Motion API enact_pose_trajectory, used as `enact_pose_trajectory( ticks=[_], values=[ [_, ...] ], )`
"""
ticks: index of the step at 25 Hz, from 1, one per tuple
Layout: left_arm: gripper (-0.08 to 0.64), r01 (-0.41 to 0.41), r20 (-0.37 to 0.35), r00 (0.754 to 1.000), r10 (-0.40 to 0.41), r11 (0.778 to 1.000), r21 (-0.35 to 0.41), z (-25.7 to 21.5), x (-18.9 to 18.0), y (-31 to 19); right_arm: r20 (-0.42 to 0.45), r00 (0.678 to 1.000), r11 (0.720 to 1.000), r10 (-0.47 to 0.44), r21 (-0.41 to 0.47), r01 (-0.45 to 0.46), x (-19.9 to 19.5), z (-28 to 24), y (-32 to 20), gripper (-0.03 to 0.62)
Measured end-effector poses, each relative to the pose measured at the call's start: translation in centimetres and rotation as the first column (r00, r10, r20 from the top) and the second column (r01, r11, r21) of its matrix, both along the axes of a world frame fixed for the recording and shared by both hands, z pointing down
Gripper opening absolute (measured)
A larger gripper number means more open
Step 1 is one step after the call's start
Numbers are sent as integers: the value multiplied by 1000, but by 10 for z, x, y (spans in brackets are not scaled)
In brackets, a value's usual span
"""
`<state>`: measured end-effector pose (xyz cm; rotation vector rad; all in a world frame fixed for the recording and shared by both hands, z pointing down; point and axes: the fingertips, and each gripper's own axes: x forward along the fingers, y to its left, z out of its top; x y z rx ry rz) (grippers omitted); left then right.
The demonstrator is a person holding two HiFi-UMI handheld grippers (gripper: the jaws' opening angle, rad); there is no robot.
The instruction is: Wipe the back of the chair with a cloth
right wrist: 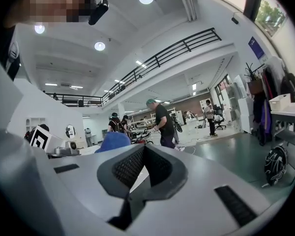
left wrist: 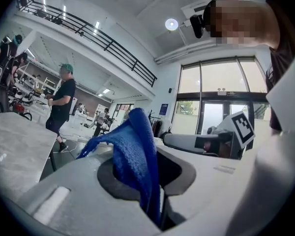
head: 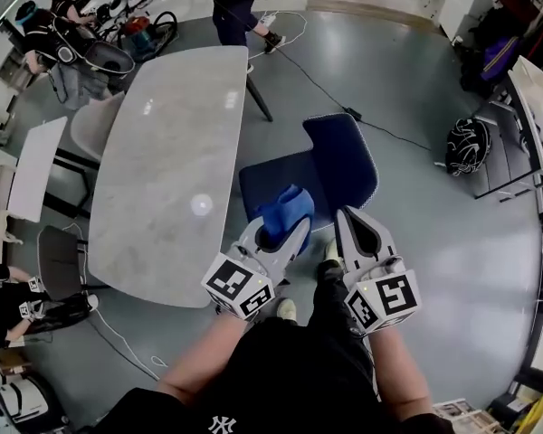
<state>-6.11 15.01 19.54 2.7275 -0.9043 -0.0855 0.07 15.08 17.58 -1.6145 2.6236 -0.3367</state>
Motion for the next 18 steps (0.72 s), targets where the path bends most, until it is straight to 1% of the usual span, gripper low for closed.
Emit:
enact_pose_trajectory(
  ticks=[4, 10, 13, 15, 18],
  values=[
    [64, 35, 14, 999, -35, 999, -16, 18, 23, -61, -27, 999, 999, -45, -13, 44, 17, 18, -63, 12],
    [64, 117, 46, 992, -115, 992, -48, 45, 53, -149, -58, 987, 987, -153, -52, 150, 43, 46, -148, 12],
    [64, 146, 59, 988, -141, 987, -72, 65, 64, -184, -77, 982, 983, -175, -64, 170, 59, 59, -184, 12],
    [64, 163, 70, 985, -157, 982, -95, 79, 64, -201, -88, 980, 982, -180, -71, 174, 63, 66, -201, 12],
    [64, 199, 89, 978, -188, 971, -136, 104, 47, -224, -99, 977, 980, -190, -79, 183, 52, 72, -220, 12]
  ],
)
